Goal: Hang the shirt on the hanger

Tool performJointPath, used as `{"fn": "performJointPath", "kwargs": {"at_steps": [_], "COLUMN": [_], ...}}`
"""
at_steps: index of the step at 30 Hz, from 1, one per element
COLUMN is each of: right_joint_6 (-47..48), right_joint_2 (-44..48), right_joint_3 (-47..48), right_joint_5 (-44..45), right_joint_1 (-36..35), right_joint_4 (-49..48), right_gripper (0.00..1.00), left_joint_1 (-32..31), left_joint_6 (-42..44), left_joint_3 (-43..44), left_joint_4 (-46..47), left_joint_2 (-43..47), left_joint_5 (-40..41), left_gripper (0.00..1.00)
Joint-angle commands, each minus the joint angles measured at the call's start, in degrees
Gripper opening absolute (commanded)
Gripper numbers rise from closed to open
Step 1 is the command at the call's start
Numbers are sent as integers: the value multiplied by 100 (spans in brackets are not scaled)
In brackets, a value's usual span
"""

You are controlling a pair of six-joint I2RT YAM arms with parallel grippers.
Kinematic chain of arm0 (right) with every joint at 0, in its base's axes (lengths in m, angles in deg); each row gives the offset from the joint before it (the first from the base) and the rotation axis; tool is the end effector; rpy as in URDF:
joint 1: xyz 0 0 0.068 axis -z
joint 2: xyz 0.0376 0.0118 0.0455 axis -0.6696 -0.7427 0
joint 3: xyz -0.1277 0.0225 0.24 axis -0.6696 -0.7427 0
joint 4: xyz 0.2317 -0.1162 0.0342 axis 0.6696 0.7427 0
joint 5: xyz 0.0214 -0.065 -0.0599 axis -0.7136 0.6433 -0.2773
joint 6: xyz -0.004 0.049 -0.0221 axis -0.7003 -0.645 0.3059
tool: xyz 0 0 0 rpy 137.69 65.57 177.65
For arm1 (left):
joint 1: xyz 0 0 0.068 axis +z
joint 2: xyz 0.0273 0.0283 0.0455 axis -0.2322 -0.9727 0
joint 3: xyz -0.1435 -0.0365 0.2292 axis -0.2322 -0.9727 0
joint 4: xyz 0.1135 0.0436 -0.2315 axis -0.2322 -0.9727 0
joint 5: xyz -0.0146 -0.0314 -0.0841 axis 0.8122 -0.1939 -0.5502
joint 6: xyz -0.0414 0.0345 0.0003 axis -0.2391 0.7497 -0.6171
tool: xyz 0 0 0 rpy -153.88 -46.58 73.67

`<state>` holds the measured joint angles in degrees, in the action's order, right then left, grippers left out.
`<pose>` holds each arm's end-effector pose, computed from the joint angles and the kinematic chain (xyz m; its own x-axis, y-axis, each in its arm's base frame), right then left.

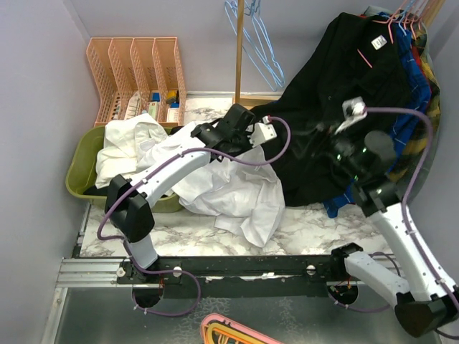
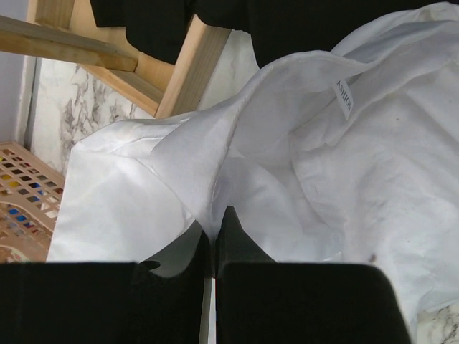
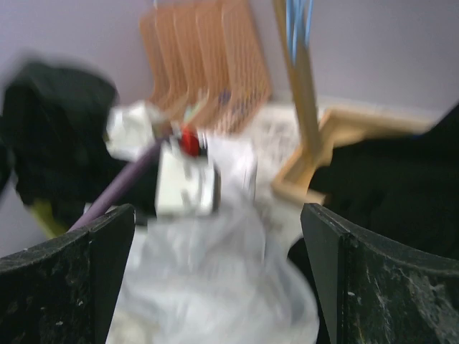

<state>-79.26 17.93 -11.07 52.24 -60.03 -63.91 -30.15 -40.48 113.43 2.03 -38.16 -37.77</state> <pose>0.1800 0.0708 0.3659 -0.2856 0.2983 -0.9107 -0.5347 0.7391 0.4098 0.2799 -0.2627 0.3340 -0.1603 0.7936 -0.5870 0.8156 0.4414 0.3741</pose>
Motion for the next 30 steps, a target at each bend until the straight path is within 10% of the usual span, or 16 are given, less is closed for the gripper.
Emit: {"fn": "performJointPath", "kwargs": {"at_steps": [1, 7, 17, 30], "right_joint_6": [948, 1213, 1081, 1298], "right_joint_2": [-1286, -3079, -5877, -6527], "right_joint_3": [2565, 5062, 8816, 8898], "right_joint_5": [1002, 1135, 816, 915], "right_joint_1": [25, 25, 33, 86], "right_joint_4": [956, 1158, 2073, 1925], "right_gripper": [85, 41, 41, 41], "left_joint_1": [7, 14, 24, 47], "left_joint_6": [-179, -188, -193, -152], "left_joint_3": [89, 6, -245, -746], "left_joint_4": [-101, -114, -50, 140], "left_joint_2": [-49, 40, 391, 729], "left_joint_5": [36, 11, 15, 170], "left_gripper": [0, 0, 0, 0]}}
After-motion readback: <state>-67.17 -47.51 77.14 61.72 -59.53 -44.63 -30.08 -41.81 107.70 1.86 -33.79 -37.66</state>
